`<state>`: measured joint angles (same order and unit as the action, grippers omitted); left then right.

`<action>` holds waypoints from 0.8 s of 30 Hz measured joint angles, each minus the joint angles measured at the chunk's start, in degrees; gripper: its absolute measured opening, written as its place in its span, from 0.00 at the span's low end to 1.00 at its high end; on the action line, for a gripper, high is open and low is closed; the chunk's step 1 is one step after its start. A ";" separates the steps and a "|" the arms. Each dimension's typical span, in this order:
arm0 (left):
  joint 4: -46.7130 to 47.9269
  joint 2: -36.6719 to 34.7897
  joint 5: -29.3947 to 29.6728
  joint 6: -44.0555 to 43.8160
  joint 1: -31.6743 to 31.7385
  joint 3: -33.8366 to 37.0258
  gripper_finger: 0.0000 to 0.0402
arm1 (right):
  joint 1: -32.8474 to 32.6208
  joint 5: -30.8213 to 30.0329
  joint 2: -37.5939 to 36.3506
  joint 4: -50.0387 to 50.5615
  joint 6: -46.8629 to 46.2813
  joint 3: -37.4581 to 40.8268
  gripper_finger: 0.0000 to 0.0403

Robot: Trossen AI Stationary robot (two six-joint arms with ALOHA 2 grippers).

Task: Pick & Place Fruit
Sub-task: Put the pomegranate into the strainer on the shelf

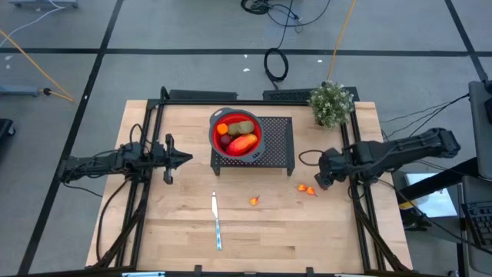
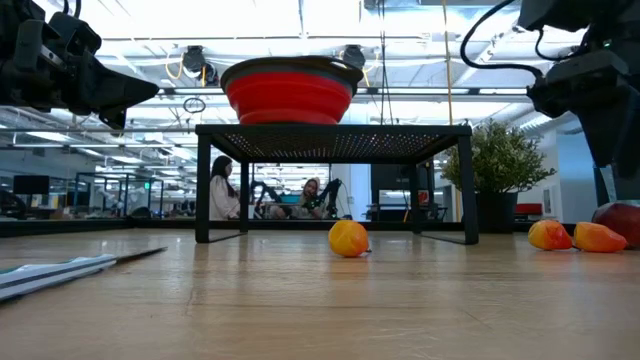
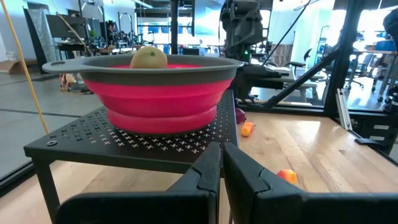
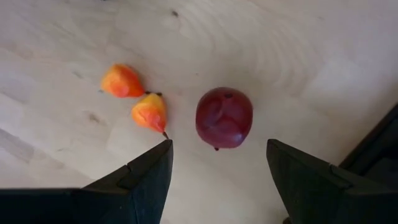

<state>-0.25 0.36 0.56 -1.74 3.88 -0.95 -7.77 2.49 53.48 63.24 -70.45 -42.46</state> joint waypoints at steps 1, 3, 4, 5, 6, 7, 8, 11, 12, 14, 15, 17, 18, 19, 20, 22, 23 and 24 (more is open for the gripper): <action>0.00 0.00 0.00 0.00 -0.01 0.00 0.05 | -0.87 -0.69 0.37 -0.02 -0.77 0.00 0.62; 0.00 0.00 0.00 0.00 -0.01 0.00 0.05 | -2.28 -2.09 1.11 -0.02 -2.26 0.00 0.62; 0.00 0.00 0.00 0.00 -0.01 0.00 0.05 | -2.78 -2.72 1.50 -0.04 -3.03 0.00 0.62; 0.00 0.00 0.00 0.00 0.00 0.00 0.05 | -3.17 -3.15 1.86 -0.02 -3.71 0.00 0.62; 0.00 0.00 -0.01 0.00 0.00 0.00 0.05 | -3.55 -3.71 2.23 -0.05 -4.16 0.00 0.62; 0.00 0.00 0.00 0.00 -0.02 0.00 0.05 | -3.88 -3.99 2.65 -0.06 -4.44 0.00 0.62; 0.00 0.00 0.00 0.00 0.00 0.00 0.05 | -4.13 -3.97 3.13 0.04 -4.59 0.00 0.62; 0.00 0.00 -0.02 0.00 0.00 0.00 0.05 | -4.71 -3.96 4.12 0.10 -4.76 0.00 0.62; 0.00 0.00 -0.02 0.00 0.00 0.00 0.05 | -4.85 -3.96 4.32 0.12 -4.74 0.00 0.62; 0.00 0.00 -0.02 0.00 -0.01 0.00 0.05 | -4.90 -3.99 4.43 0.17 -4.49 0.00 0.62; 0.00 0.00 -0.02 0.00 0.00 0.00 0.05 | -4.90 -4.01 4.41 0.15 -4.24 0.00 0.62; 0.00 0.00 -0.02 0.00 -0.01 0.00 0.05 | -4.90 -4.23 4.35 0.17 -4.07 0.00 0.62; 0.00 0.00 -0.02 0.00 0.00 0.00 0.05 | -4.90 -4.21 4.32 0.19 -4.07 0.00 0.62; 0.00 0.00 -0.02 0.00 -0.01 0.00 0.05 | -4.90 -4.20 4.30 0.17 -4.04 0.00 0.62; 0.00 0.00 -0.02 0.01 -0.01 0.00 0.05 | -4.90 -4.20 4.30 0.18 -4.02 0.00 0.62; 0.00 0.00 -0.02 0.00 0.00 0.00 0.05 | -4.90 -4.20 4.30 0.18 -3.90 0.00 0.62; 0.00 0.00 -0.02 0.00 0.00 0.00 0.05 | -4.90 -4.20 4.30 0.18 -3.73 0.00 0.62; 0.00 0.00 -0.02 0.00 0.00 0.00 0.05 | -4.90 -4.18 4.30 0.20 -3.27 0.00 0.62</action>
<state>-0.25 0.36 0.54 -1.74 3.88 -0.95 -12.67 -1.70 57.78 63.44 -73.72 -42.46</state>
